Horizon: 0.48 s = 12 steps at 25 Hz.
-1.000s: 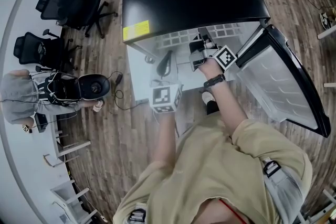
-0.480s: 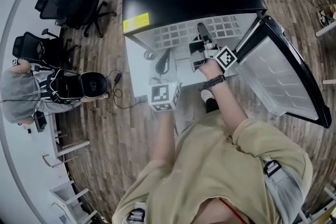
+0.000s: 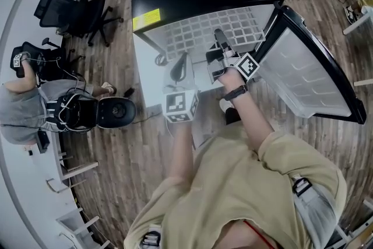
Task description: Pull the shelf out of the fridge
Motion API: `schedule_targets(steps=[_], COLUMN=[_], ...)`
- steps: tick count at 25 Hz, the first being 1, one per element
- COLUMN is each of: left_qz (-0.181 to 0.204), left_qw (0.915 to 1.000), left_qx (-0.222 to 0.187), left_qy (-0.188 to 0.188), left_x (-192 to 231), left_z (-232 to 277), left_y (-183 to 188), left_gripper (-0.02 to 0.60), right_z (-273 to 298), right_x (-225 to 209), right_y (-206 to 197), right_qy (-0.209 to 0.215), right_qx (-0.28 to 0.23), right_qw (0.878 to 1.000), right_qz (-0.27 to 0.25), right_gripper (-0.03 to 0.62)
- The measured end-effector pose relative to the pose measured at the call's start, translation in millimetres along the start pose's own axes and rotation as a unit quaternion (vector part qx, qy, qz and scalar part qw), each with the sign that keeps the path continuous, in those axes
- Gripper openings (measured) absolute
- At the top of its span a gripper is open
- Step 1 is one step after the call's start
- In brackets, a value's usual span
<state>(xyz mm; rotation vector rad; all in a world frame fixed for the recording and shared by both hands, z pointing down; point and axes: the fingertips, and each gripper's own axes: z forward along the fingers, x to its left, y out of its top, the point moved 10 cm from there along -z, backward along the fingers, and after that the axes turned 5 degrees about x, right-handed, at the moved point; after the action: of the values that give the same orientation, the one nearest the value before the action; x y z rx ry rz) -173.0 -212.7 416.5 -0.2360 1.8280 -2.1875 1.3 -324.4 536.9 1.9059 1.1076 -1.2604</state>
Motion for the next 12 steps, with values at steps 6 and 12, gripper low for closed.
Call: schedule_targets(steps=[6, 12], left_qz=[-0.013, -0.006], left_qw=[0.9997, 0.9996], left_qx=[-0.017, -0.026], left_qy=[-0.01, -0.01], left_x=[-12.1, -21.3], left_z=[-27.8, -52.6], left_y=[-9.6, -8.9], left_gripper=[0.002, 0.002], right_z=[-32.3, -56.0], right_x=[8.3, 18.5], right_y=[-13.6, -18.4], right_qy=[-0.011, -0.014], right_qx=[-0.006, -0.01], right_qw=[1.0, 1.0], right_qz=[0.012, 0.005], right_gripper=[0.061, 0.061])
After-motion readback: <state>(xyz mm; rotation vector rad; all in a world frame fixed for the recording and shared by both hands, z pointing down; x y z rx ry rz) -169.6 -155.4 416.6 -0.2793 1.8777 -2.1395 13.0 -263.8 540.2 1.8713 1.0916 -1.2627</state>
